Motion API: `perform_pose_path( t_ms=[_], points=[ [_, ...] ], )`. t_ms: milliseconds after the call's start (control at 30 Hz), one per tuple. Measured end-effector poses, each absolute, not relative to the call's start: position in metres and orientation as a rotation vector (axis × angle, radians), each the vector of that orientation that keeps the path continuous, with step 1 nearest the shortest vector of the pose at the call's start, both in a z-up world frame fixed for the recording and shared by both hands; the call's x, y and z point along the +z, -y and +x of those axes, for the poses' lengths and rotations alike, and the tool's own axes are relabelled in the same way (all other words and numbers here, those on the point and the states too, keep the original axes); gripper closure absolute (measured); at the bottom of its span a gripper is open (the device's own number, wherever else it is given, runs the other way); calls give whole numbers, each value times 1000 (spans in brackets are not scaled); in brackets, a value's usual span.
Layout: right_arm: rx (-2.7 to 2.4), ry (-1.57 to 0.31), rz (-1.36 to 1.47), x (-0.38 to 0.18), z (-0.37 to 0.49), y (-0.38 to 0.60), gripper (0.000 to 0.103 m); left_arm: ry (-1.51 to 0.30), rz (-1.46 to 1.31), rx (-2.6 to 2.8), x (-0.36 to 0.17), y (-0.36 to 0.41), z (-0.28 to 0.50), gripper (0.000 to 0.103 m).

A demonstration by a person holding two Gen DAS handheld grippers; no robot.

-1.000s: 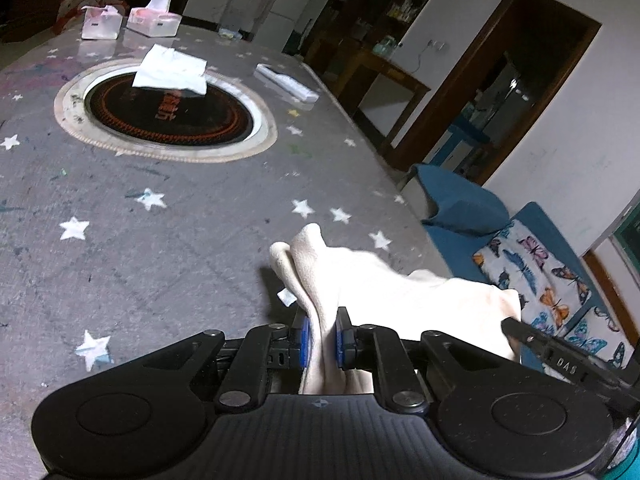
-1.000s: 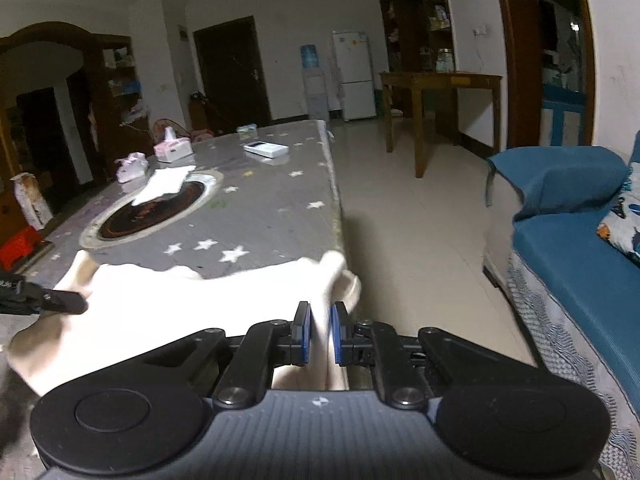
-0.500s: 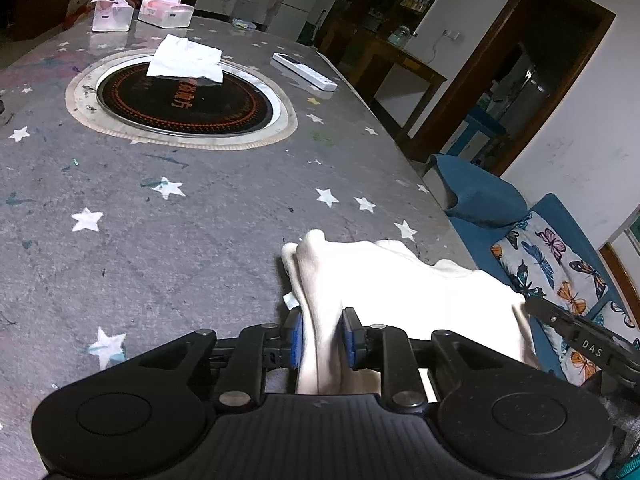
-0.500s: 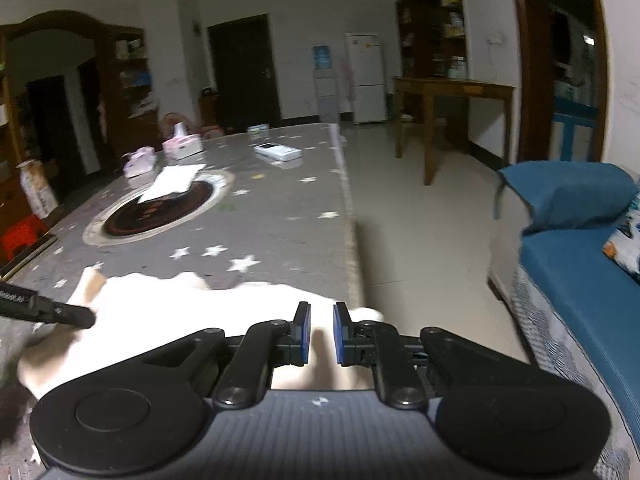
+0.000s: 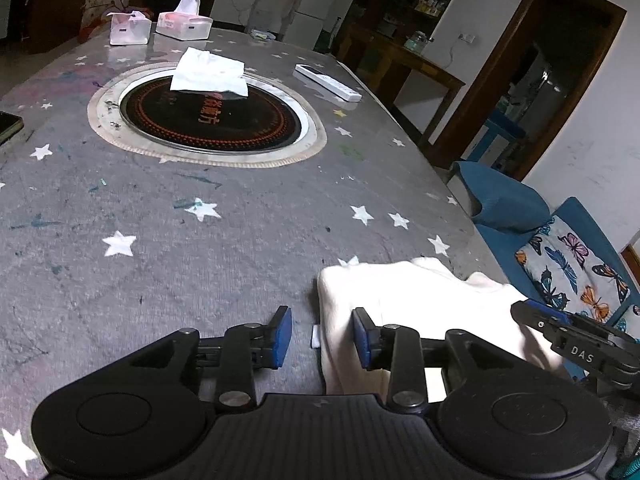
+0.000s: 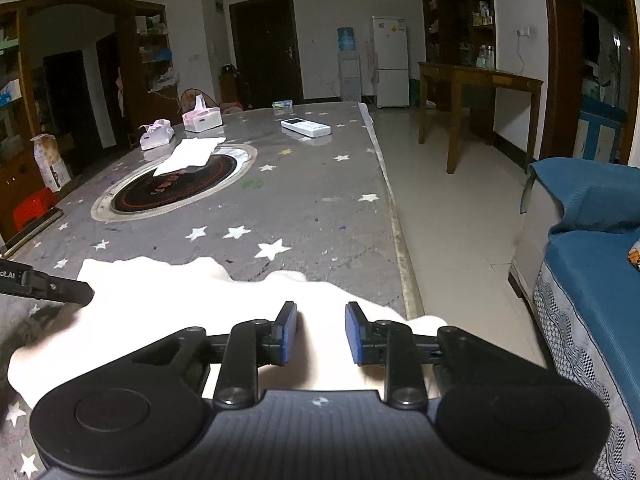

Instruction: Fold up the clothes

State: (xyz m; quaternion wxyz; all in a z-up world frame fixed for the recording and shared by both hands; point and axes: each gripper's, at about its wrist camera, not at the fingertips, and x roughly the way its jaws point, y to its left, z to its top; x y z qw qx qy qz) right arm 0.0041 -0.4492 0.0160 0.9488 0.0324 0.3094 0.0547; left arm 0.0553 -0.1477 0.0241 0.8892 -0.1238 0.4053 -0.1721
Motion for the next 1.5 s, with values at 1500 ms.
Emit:
perform_pose_path(
  t_ms=[1500],
  points=[
    [266, -629, -1, 16, 52, 359, 63, -793, -183, -360, 22, 153, 68, 58]
  ],
)
